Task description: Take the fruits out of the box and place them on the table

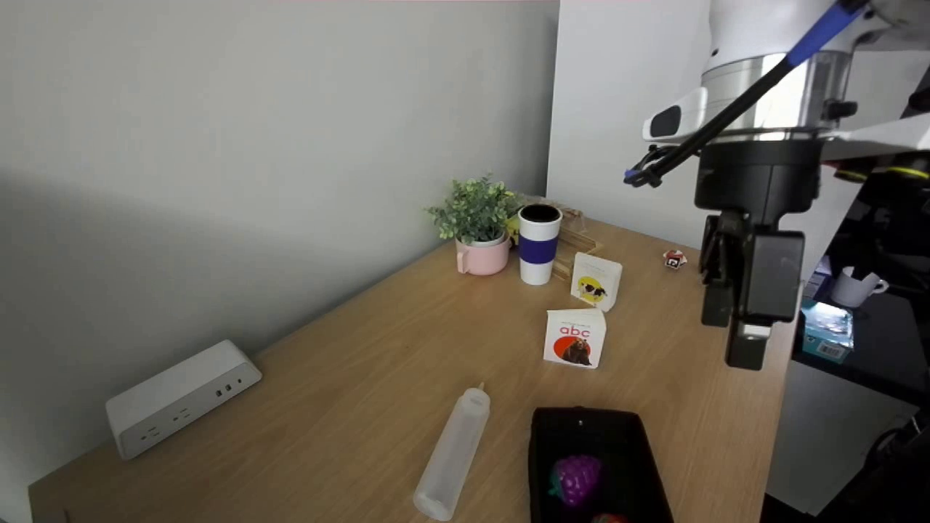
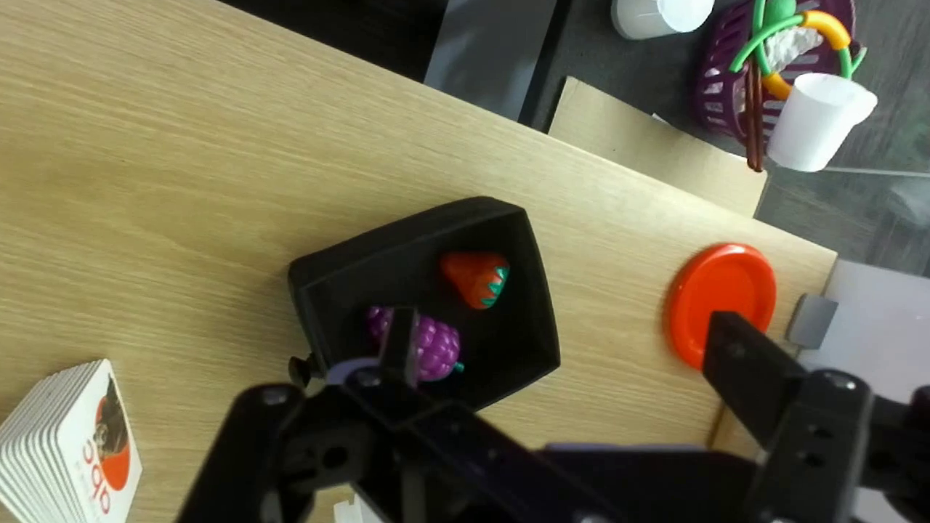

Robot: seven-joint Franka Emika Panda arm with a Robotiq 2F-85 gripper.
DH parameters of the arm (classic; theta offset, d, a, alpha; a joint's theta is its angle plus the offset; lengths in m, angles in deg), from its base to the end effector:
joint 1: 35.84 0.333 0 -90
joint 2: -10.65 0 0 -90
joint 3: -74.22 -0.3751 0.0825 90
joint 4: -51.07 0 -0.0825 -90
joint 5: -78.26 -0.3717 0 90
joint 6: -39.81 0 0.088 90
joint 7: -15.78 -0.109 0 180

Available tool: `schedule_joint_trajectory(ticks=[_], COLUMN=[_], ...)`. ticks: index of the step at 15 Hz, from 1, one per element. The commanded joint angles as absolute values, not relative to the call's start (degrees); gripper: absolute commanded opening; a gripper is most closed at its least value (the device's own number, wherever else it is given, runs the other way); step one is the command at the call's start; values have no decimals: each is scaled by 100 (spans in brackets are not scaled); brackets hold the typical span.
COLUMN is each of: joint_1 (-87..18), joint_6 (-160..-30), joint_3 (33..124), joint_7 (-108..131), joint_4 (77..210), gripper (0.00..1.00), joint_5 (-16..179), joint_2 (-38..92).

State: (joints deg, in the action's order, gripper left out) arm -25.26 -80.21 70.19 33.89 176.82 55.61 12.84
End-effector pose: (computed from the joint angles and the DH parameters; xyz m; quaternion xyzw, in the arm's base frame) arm 0.4937 0.1484 0.4243 -0.9693 -0.1702 0.0628 0.1662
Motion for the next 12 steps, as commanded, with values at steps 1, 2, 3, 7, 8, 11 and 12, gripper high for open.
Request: schedule_joint_trajectory(ticks=[1,2,3,7,8,11,12], joint_1=[-2600,-2603,-2616,-2663,-2644,-2666,-2664], joint_6=[-8250,-8287,-8278,-7924,-7798,-8009,-7970], joint_3=[6776,6730,6686,6573,6565,6521,6520], joint_7=[3163,3103,3066,3006,2945,2992,2989], joint_4=[17278,17178,17081,16710,16764,16844,16824], gripper=[100,100,100,100,100,100,100], joint_5=[5569,5584,5566,5718,5877,5816,5824], joint_2=[1952,2137,2295,2765,2632,2679,2669])
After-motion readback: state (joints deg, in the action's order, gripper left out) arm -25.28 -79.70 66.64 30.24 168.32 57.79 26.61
